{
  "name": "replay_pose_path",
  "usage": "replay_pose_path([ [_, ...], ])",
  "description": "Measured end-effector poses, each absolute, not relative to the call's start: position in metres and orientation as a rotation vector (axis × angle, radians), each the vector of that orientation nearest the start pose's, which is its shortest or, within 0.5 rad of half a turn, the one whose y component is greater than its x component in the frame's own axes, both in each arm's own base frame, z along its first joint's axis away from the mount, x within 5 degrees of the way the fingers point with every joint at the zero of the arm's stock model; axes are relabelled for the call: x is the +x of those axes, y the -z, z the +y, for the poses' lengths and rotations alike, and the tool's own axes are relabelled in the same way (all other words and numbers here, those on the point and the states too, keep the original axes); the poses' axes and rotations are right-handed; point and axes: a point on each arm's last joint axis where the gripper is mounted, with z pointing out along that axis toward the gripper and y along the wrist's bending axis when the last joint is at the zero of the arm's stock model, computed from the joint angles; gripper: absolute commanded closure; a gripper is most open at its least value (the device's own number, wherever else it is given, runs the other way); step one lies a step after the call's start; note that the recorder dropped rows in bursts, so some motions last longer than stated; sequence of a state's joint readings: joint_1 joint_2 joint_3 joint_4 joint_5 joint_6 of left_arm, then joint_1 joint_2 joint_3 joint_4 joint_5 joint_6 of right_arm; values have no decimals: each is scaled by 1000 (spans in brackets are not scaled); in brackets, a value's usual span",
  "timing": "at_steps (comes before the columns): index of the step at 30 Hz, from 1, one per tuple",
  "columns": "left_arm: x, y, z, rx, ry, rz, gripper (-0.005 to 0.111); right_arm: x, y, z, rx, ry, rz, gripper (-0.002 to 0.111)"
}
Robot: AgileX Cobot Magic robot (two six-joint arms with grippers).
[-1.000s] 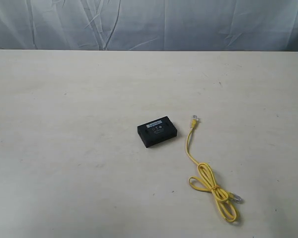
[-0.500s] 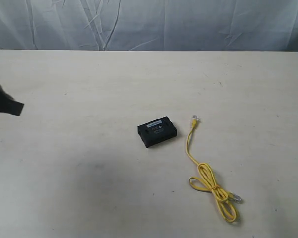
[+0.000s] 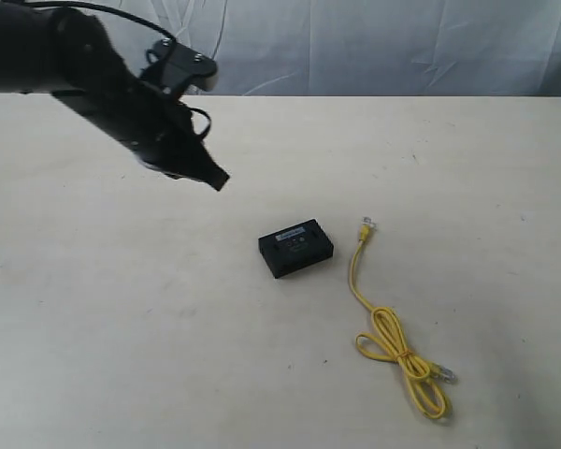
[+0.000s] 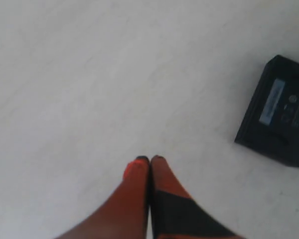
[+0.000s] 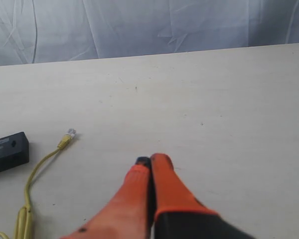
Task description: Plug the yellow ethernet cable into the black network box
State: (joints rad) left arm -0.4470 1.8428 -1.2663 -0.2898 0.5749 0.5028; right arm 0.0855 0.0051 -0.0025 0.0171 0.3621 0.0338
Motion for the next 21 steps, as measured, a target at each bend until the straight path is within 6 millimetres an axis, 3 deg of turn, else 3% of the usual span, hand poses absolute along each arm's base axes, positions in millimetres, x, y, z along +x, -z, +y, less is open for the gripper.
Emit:
replay_pose_path([
  [10,376,-184,-261,1170,371,2359,107,53,-181,5,-37,-100,1849,109],
  [21,378,-147,-309,1318,501,2335,107,53,-181,5,-37,-100,1849,109],
])
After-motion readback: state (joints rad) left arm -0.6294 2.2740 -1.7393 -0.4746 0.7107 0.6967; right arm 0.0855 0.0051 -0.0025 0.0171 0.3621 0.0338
